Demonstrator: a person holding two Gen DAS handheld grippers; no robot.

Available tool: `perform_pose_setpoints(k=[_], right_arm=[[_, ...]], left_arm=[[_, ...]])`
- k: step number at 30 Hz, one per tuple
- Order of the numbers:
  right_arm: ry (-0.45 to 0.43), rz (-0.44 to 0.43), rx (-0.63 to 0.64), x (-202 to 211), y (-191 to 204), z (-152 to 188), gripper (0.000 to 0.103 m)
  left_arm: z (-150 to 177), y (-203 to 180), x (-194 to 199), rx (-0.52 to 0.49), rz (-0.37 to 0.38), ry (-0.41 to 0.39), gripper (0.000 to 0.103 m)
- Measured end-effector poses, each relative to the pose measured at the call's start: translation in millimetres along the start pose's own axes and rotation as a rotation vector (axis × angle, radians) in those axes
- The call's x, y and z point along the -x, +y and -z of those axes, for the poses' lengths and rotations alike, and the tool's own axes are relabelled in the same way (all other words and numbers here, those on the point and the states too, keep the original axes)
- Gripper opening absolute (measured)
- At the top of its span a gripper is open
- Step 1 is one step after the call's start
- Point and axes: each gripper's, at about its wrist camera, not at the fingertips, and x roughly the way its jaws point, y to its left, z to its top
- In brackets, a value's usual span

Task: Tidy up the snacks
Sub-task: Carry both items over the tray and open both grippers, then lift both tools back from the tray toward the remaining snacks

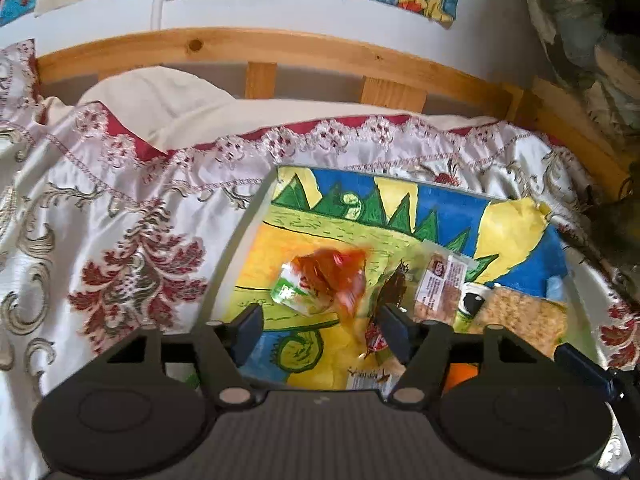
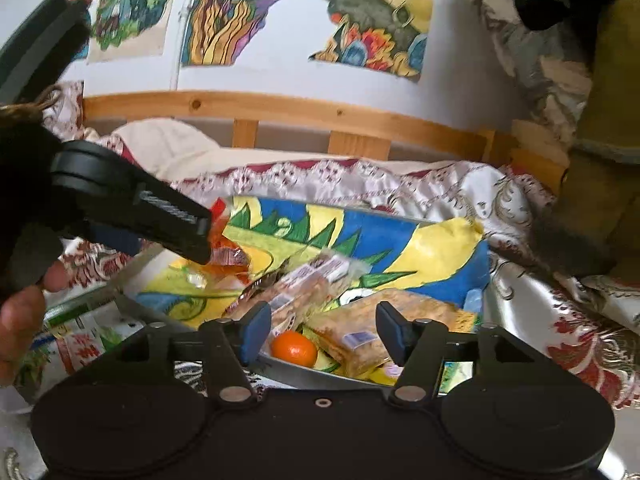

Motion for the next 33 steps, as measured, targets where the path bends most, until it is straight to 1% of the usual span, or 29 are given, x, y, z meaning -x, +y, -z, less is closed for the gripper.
perform_pose_setpoints(k=[2,4,7,8,11,16,20,23,26,30,33], right_arm=[[-0.034,0.003,-0.013,14,-2,-4,0.074],[-0.083,0.011,-0.028,32,-5,-7,0.081],[-0.156,0.021,-0.061,62,-11,-11,0.092],[-0.178,0.024,-0.071,72,-13,-13,0.096],[-0.227,0.038,-0.094,99,-17,-18,0.102],[-0.232,0.024,-0.121,143,-16,-13,0.102],[-0.243,0.015,-0.067,179,-1,-1,0.102],[-0.271,-0.002,-0.042,209,7,10,0.102],[-0.291,-0.017,-0.044,235,13,20,0.102],[-0.297,-0.027,-0.072,265,16,31,0.102],[-0.282,-0.039,-0.109,282,15,38,0.102]], left_arm=[[1,5,17,0.012,-0.009,-0.029,0.086],[2,10,37,0.022,-0.021,-0.074,0.090],[5,17,69,0.018,-0.031,-0.139,0.100],[8,19,81,0.012,-0.037,-0.164,0.102],[15,23,116,-0.006,-0.051,-0.218,0.102],[45,32,172,0.017,-0.052,-0.276,0.103],[71,38,210,0.011,-0.057,-0.283,0.103],[94,42,239,0.030,-0.061,-0.310,0.103],[115,43,265,0.018,-0.084,-0.320,0.103],[141,39,293,-0.032,-0.139,-0.331,0.103],[157,42,309,-0.019,-0.145,-0.324,0.103]])
